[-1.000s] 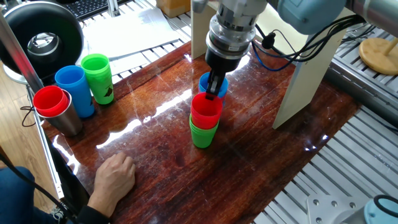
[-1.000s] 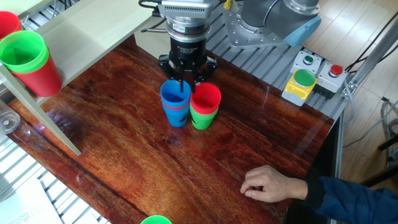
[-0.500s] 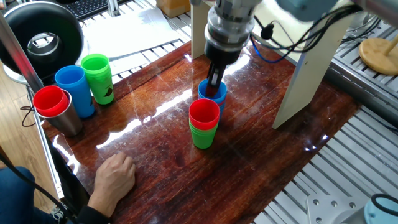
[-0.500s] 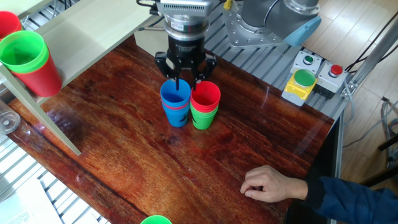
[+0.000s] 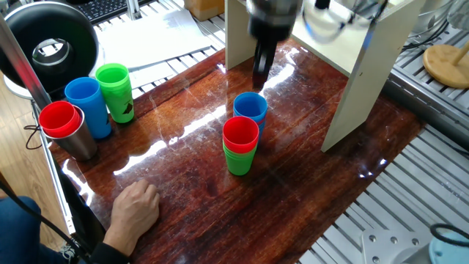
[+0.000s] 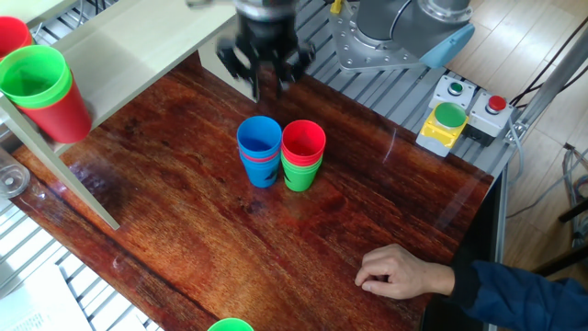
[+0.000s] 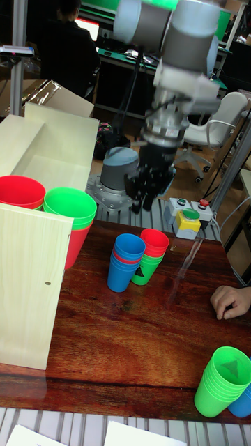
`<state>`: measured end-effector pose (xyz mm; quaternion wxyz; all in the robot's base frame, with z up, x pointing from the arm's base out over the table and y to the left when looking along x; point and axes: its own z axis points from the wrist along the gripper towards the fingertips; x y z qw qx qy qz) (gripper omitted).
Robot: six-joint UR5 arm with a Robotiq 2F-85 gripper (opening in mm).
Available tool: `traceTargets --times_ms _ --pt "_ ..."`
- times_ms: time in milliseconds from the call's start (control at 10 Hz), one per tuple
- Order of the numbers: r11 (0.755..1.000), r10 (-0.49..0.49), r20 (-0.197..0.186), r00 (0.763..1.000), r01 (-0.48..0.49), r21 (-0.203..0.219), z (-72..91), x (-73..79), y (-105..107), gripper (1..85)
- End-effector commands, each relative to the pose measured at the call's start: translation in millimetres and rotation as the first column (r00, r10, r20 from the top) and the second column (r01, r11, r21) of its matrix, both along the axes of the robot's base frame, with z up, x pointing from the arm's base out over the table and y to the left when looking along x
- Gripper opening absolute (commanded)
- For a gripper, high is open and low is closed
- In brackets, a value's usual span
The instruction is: Take the cups off the shelf and stack them together
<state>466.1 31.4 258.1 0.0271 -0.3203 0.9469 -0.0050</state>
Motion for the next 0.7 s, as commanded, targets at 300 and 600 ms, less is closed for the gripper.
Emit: traceTargets --times_ms 300,600 --pt "0.994 -0.107 -0.028 0.994 0.107 -0.023 114.6 35.7 -59 35.3" --pt "0.944 -0.33 -0.037 0.943 0.329 -0.024 111.9 36.7 -71 34.0"
